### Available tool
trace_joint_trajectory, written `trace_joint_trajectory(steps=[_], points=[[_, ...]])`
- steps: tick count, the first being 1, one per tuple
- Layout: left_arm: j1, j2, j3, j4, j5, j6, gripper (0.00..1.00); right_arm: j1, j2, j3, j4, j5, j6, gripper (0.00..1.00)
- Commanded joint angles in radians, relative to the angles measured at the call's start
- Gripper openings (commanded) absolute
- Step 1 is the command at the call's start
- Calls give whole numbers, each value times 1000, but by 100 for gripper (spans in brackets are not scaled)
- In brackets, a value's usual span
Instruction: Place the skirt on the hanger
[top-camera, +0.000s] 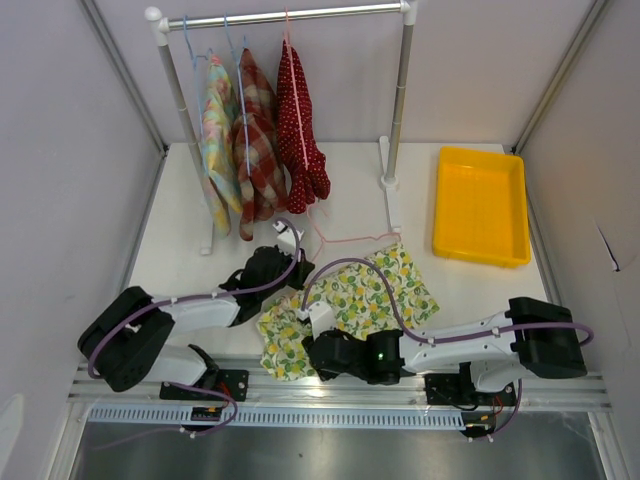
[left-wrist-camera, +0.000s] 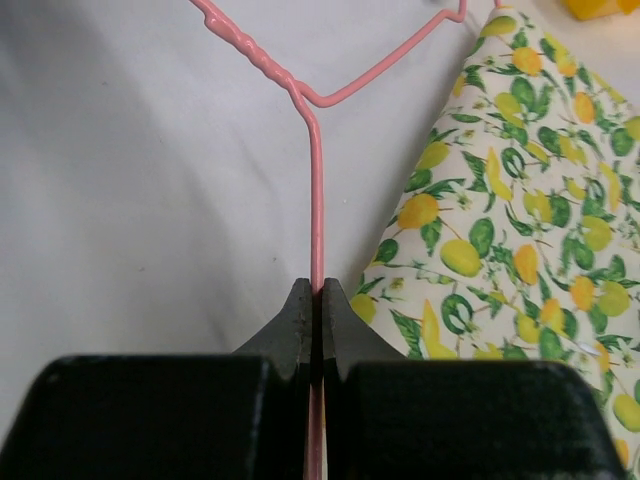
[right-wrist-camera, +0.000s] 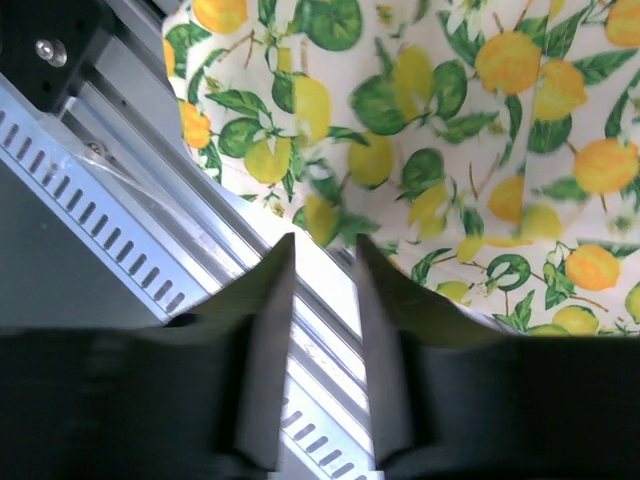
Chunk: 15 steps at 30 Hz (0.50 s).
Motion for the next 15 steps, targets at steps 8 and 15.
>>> trace_joint_trajectory(steps=[8, 15], points=[[0, -113, -49, 64, 61, -9, 0, -164, -209, -5, -100, 15, -1, 73], [-12, -126, -60, 82, 78, -12, 0, -605, -433, -54, -253, 33, 39, 72]])
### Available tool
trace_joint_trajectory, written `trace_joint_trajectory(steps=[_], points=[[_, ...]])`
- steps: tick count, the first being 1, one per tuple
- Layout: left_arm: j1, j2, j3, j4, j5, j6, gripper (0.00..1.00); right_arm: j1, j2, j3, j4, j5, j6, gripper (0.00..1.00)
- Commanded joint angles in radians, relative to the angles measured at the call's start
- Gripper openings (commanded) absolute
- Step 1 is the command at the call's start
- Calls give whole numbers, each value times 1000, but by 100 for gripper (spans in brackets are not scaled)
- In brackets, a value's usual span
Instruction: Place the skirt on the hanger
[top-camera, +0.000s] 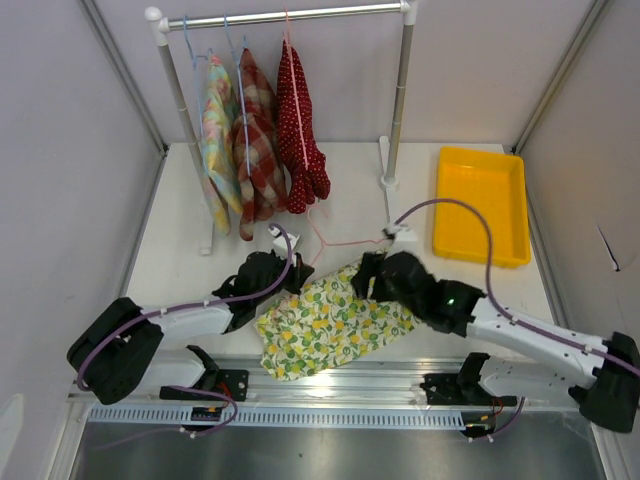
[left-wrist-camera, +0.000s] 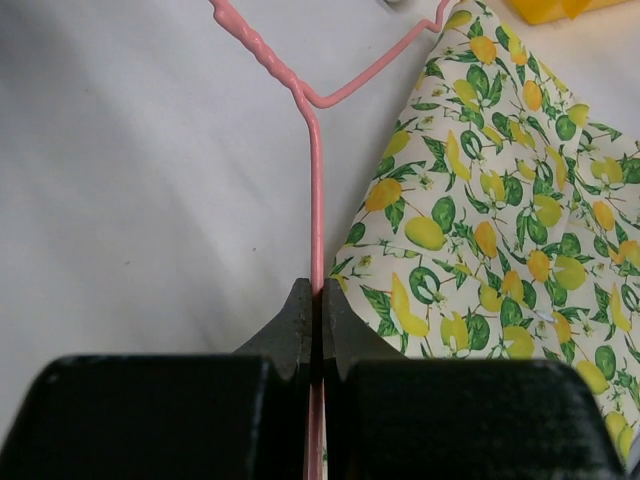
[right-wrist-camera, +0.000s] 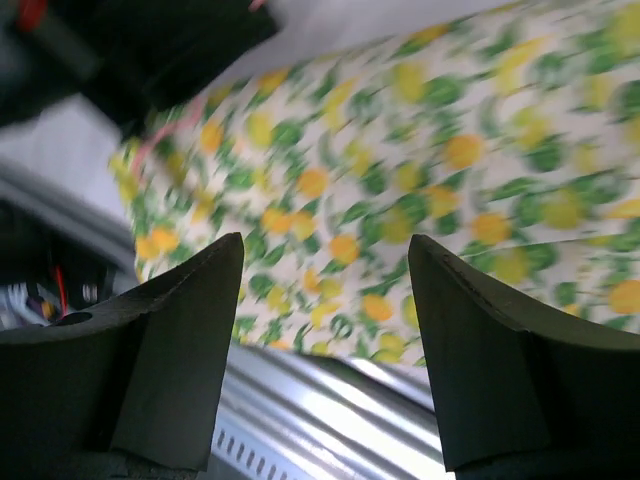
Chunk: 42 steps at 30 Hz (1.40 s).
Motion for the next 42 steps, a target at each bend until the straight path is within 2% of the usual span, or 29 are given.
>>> trace_joint_trajectory(steps=[1, 2, 3, 4, 7, 10, 20, 29, 32, 34, 39, 42], points=[[-6, -36, 1, 65, 26, -11, 0, -241, -96, -69, -69, -43, 12, 71], [-6, -35, -2, 65, 28, -12, 0, -315, -104, -86, -52, -92, -10, 71], [-6, -36, 1, 65, 28, -15, 0, -455, -105, -103, -35, -145, -21, 70], [-7, -35, 1, 64, 25, -14, 0, -519, -93, -138, 4, -239, -28, 69], [-9, -42, -2, 56, 19, -14, 0, -711, -29, -175, 60, -353, -56, 66], [-10, -42, -3, 61, 17, -20, 0, -796, 23, -202, 126, -429, -79, 65], [-13, -36, 1, 64, 20, -23, 0, -826, 183, -231, 232, -435, -94, 64], [-13, -38, 1, 54, 19, -21, 0, -830, 181, -264, 235, -386, -71, 62], [-13, -39, 0, 51, 14, -21, 0, -830, 192, -271, 256, -386, -62, 56], [-13, -38, 0, 51, 13, -21, 0, -830, 209, -269, 267, -386, -59, 37], [-13, -48, -8, 56, 3, -31, 0, -831, 202, -258, 227, -386, -53, 12], [-13, -59, -15, 58, -12, -34, 0, -820, 105, -254, 122, -319, -47, 9]])
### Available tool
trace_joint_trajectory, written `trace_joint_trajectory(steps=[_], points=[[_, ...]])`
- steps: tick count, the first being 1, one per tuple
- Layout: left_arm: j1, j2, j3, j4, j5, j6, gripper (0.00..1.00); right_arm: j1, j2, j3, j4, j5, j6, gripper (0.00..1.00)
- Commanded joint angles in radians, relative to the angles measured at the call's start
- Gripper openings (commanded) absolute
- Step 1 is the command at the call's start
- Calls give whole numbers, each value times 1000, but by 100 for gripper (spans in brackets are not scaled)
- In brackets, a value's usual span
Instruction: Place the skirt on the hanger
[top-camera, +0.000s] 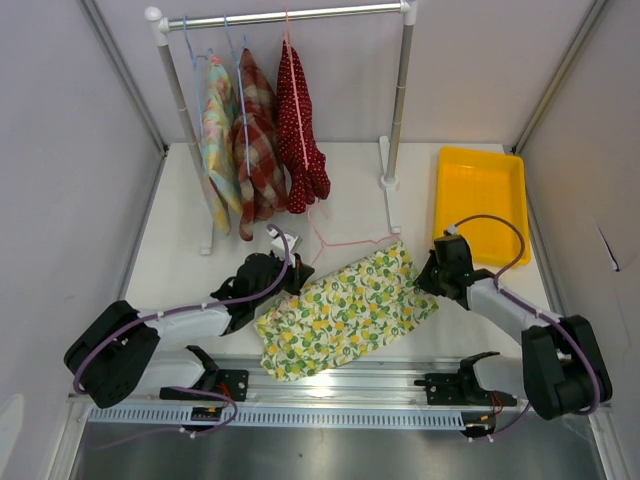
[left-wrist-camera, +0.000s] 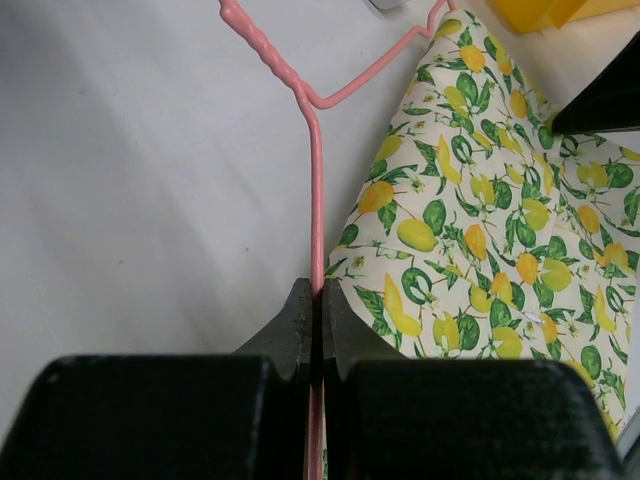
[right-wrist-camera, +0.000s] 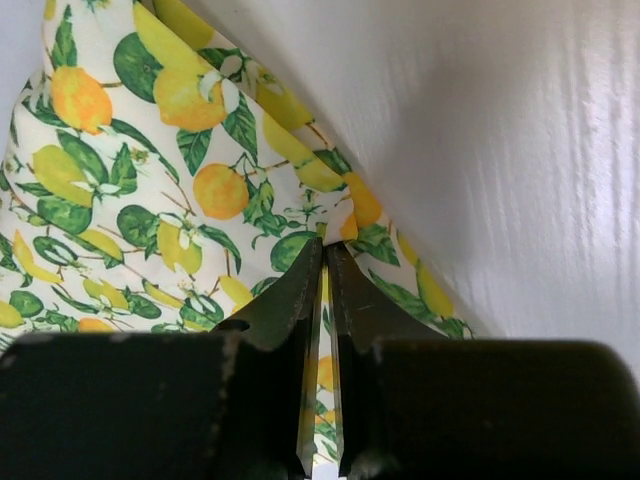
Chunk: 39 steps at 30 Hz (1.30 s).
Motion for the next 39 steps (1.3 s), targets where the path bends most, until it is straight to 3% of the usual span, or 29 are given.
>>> trace_joint_trajectory(steps=[1, 9, 17, 27, 39], points=[[-7, -50, -9, 58, -16, -19, 0, 3, -114, 16, -106, 71, 10, 8], [-7, -117, -14, 76, -31, -43, 0, -12, -373, 28, -364, 73, 36, 3], [-27, -205, 9, 56, -94, -53, 0, 15, -480, 6, -445, 47, 91, 1], [-37, -377, 95, -66, -173, -40, 0, 23, -502, 68, -502, 59, 104, 0], [-52, -469, 223, -198, -120, 4, 0, -119, -441, 146, -504, 9, 1, 0]])
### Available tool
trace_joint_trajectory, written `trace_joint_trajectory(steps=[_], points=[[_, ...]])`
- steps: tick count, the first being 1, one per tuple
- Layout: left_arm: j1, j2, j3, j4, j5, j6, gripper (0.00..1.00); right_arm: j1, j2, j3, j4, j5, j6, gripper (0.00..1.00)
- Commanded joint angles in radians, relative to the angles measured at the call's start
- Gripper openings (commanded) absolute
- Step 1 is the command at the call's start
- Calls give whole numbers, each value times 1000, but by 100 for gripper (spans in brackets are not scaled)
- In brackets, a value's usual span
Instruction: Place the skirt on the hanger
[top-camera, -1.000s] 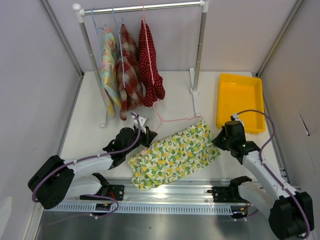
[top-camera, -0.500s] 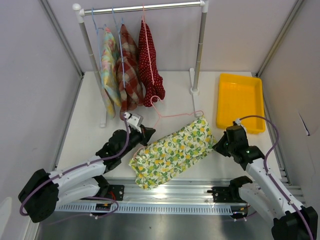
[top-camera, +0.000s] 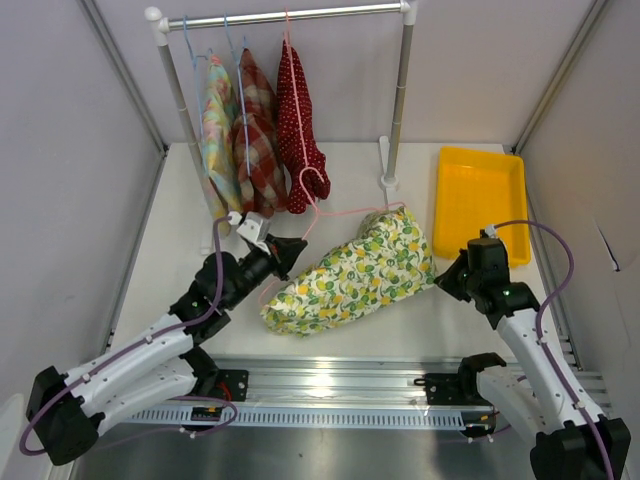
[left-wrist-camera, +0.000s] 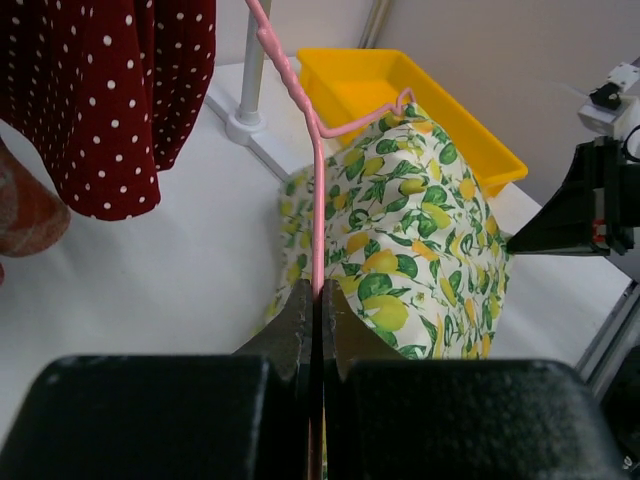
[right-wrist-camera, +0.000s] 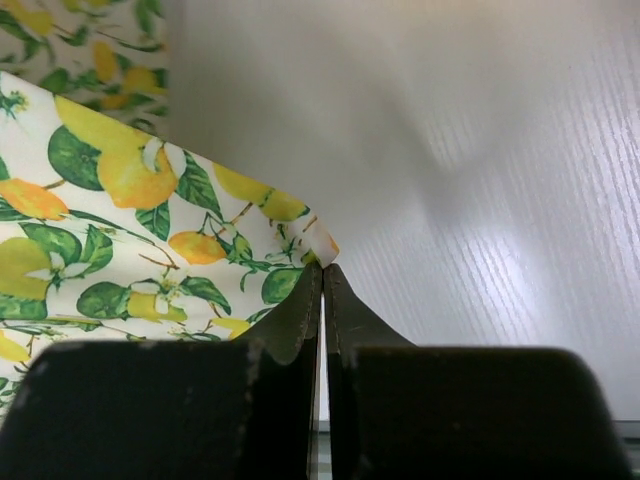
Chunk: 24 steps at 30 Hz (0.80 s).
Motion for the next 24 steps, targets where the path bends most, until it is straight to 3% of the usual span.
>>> trace_joint_trajectory(steps=[1, 7, 10, 13, 14, 16, 19, 24], points=[[-14, -16, 104, 37, -20, 32, 0, -34, 17, 31, -24, 8, -52, 0], [-87, 45, 236, -68, 105, 72, 0, -59, 86, 83, 17, -44, -72, 5], [-147, 67, 296, -118, 62, 97, 0, -68, 115, 126, 29, -38, -84, 18], [-192, 84, 348, -136, -16, 97, 0, -77, 152, 172, 29, -52, -92, 41], [-203, 97, 371, -150, -36, 97, 0, -79, 159, 184, 29, -55, -93, 55], [-232, 114, 426, -168, -95, 98, 0, -80, 166, 227, 13, -53, -98, 69], [-266, 148, 493, -217, -202, 98, 0, -85, 173, 308, -18, -43, -104, 76], [-332, 240, 586, -247, -403, 103, 0, -97, 207, 437, -53, -66, -106, 79]])
